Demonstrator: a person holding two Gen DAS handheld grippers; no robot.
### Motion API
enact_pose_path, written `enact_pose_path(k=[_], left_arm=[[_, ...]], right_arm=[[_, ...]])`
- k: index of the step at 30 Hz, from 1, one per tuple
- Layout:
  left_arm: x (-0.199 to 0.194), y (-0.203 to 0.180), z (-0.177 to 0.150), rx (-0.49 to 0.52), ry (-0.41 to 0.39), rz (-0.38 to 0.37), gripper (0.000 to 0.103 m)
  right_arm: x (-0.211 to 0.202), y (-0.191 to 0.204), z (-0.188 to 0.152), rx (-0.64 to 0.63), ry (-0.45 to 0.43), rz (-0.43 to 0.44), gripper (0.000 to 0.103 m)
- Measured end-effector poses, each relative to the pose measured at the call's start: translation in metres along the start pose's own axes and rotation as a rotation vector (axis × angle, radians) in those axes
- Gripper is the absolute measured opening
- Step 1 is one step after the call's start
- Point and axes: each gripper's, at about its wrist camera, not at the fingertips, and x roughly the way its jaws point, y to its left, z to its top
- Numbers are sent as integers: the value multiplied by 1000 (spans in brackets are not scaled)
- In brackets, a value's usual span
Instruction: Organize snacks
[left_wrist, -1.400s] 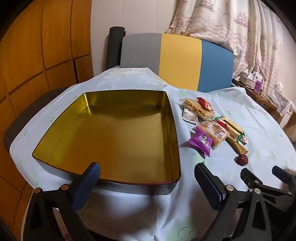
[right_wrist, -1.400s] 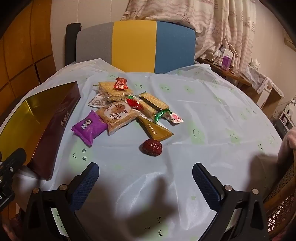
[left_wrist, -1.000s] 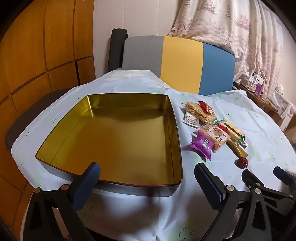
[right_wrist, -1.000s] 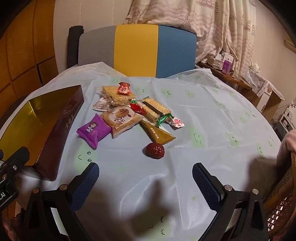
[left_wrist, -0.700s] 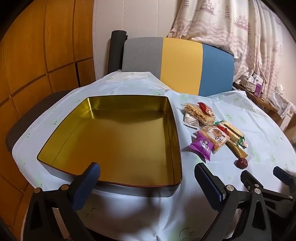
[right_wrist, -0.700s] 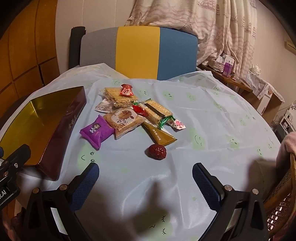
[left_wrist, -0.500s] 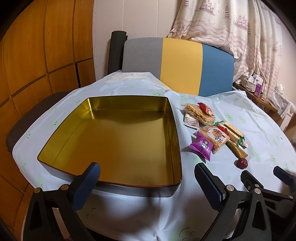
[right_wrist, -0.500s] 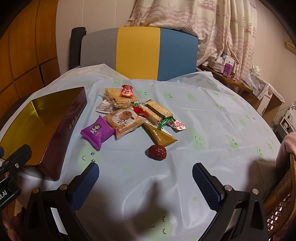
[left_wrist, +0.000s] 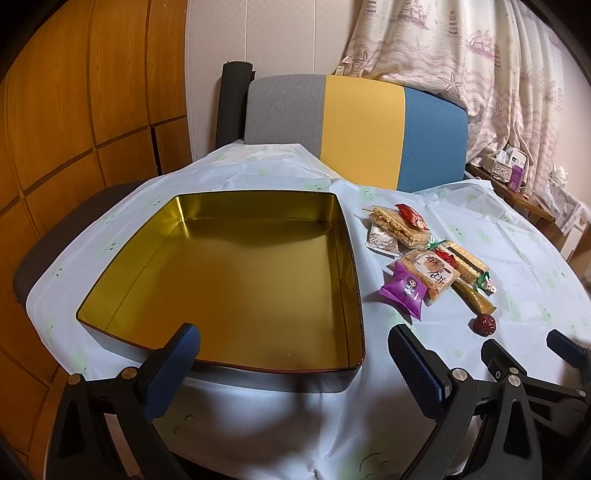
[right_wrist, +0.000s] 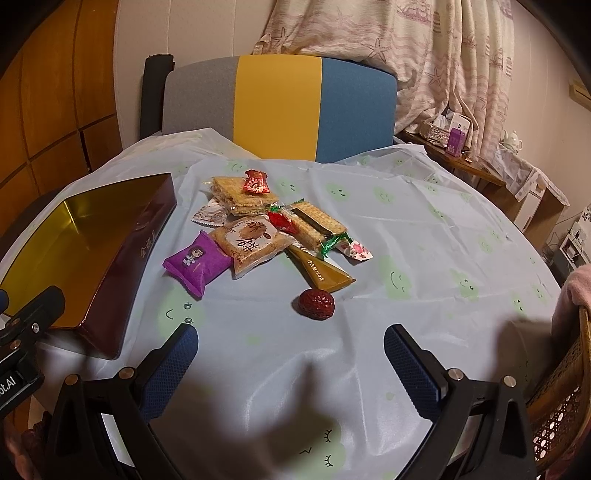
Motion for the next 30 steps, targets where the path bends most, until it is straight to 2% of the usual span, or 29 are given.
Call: enact_pose_path(k=[30], left_arm=[[0, -1, -3, 8, 8, 2, 102]], right_arm=[[2, -7, 2, 12, -3, 6, 103]])
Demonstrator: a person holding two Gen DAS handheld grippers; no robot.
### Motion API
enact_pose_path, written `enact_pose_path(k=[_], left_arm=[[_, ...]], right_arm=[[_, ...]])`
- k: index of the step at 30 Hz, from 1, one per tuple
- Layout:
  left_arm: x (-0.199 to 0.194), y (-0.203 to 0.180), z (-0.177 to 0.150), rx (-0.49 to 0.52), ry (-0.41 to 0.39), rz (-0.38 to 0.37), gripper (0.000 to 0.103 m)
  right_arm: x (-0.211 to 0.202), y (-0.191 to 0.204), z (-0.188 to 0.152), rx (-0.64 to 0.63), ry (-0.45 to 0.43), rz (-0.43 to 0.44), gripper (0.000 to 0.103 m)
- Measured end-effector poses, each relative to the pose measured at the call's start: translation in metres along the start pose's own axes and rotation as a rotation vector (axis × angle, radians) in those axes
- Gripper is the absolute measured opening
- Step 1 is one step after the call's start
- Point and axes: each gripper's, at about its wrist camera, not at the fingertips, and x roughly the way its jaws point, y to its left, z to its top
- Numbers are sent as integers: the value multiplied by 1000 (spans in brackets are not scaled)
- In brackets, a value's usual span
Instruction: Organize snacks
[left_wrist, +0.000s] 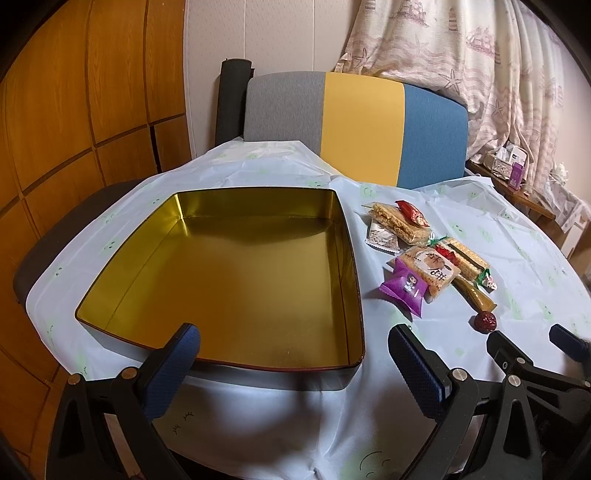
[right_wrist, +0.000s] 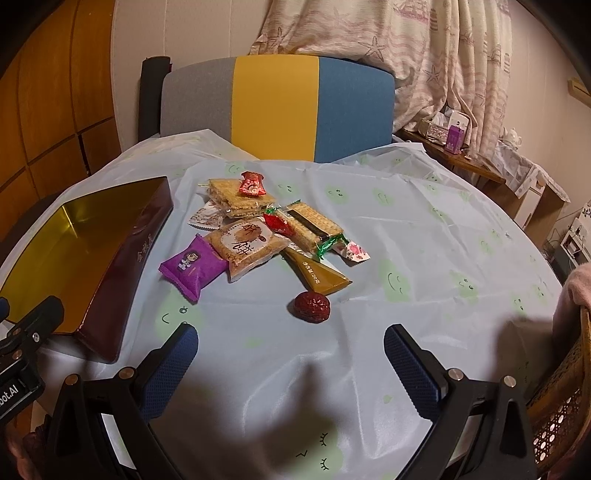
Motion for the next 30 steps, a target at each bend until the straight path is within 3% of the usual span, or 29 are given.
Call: enact_pose_path(k=[21, 24, 30], left_arm=[[1, -8, 2, 24, 14, -10, 103], [3, -9, 2, 31, 25, -63, 103], [8, -9, 6, -6, 92, -216, 103]], right_arm=[[7, -21, 20, 13, 5, 21, 103], [8, -30, 35, -7, 4, 35, 103], [22, -70, 87, -20, 74, 171, 100]])
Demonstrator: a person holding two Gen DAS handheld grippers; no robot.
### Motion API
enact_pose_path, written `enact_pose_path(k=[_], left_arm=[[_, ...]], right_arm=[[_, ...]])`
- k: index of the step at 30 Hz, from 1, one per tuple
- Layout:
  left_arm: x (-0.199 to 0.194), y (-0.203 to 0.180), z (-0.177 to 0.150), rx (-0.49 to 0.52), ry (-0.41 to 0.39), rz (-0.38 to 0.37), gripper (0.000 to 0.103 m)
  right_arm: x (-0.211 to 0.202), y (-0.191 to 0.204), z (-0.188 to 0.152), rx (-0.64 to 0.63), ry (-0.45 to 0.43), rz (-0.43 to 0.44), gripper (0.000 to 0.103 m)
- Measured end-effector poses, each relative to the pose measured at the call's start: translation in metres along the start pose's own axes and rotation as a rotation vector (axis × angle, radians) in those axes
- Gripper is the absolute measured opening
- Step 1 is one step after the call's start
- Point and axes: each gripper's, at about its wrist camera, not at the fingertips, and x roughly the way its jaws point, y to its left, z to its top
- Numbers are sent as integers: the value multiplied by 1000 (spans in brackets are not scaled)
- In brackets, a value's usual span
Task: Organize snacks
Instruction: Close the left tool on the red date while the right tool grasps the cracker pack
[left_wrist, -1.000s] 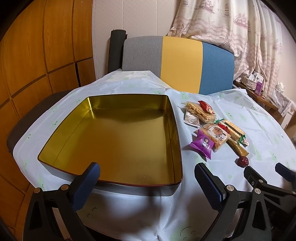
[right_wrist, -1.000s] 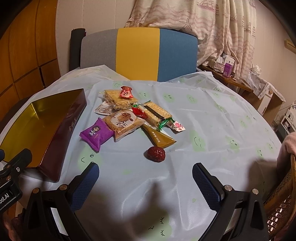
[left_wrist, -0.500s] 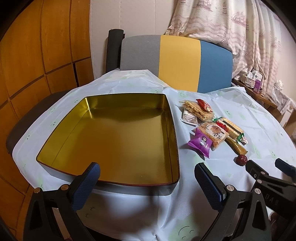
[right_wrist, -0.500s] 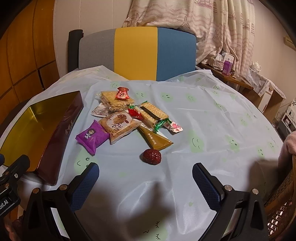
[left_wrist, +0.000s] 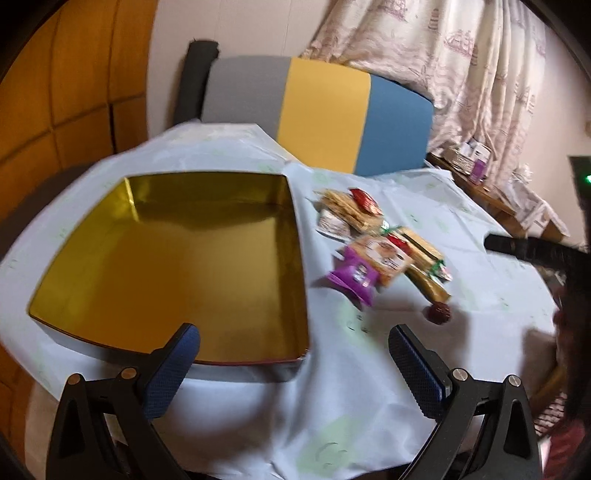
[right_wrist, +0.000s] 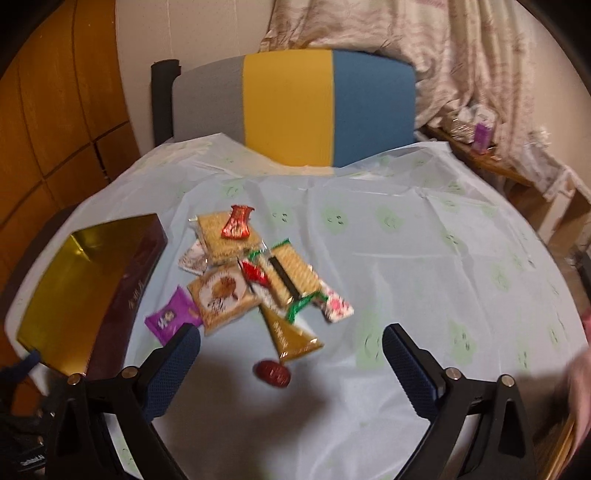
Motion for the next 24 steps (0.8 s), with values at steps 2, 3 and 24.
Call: enact_pose_path(k=[2, 3, 24], left_arm=[[2, -2, -1, 3, 5, -19, 103], [2, -3, -1, -1, 7, -42, 103], [64, -115, 17, 268, 204, -335, 39]], right_arm=[[5, -15, 16, -13, 27, 26, 99], [8, -22, 23, -23, 37, 31, 98], [105, -98, 43, 28, 218, 145, 33]])
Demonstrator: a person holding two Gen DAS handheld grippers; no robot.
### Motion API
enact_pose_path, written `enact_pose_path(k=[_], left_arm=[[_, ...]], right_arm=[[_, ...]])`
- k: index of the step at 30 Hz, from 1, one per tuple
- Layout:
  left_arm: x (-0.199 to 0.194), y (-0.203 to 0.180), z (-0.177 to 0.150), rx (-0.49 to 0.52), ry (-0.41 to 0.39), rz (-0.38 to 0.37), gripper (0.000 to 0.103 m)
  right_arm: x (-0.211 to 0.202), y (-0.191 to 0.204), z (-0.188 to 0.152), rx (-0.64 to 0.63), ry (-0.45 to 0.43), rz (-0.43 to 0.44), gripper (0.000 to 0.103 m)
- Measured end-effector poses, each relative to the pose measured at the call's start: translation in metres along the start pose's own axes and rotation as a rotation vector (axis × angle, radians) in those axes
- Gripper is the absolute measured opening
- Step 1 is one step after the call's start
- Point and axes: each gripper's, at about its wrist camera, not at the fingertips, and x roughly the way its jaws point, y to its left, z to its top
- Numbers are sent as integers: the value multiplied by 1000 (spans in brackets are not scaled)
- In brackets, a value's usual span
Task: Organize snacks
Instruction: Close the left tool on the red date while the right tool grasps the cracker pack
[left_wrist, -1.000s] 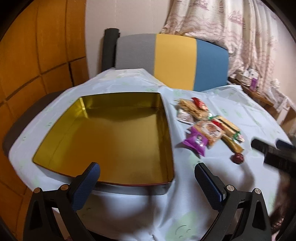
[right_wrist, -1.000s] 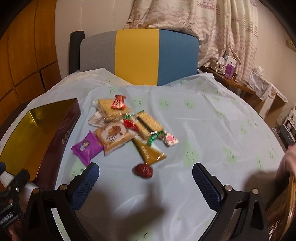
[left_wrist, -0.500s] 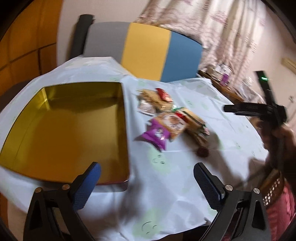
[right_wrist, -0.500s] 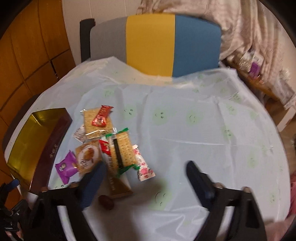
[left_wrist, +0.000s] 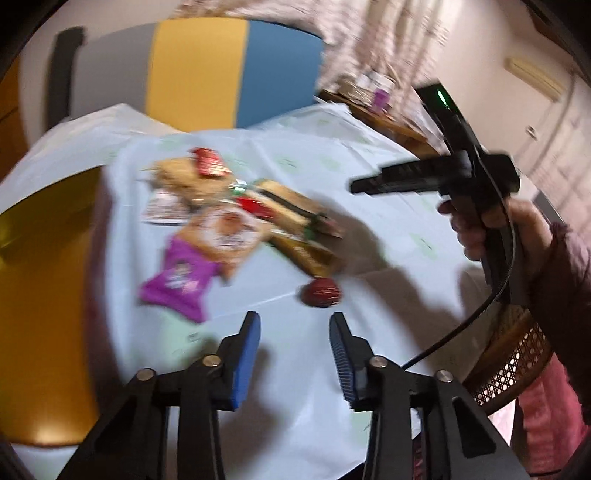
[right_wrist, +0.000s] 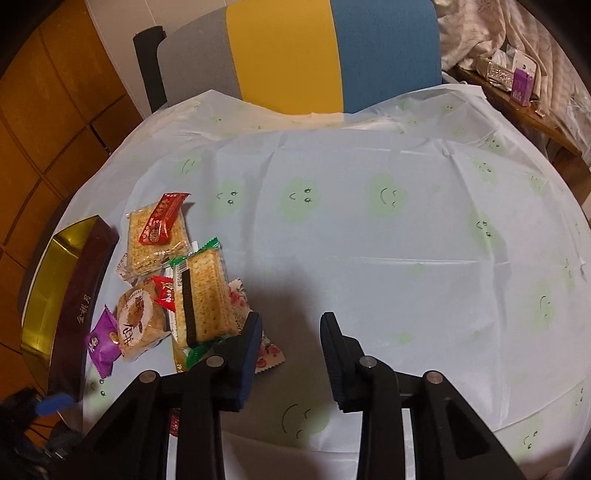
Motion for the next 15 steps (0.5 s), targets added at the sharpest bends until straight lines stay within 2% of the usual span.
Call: enact_pose_path(k=[4, 8, 13, 15], left_arm=[[28, -13, 8, 3, 42, -18, 39], [53, -20, 15, 6, 69, -4, 39], [76, -27, 20, 24, 79, 49, 39], [80, -25, 17, 32, 73, 50, 34]], right_arm=[[-1, 3, 1, -1, 2, 24, 33], [-4, 4, 2, 10, -8, 57, 33], [1, 11, 1, -16, 15, 68, 33], [2, 15, -1, -31, 20, 72, 33]])
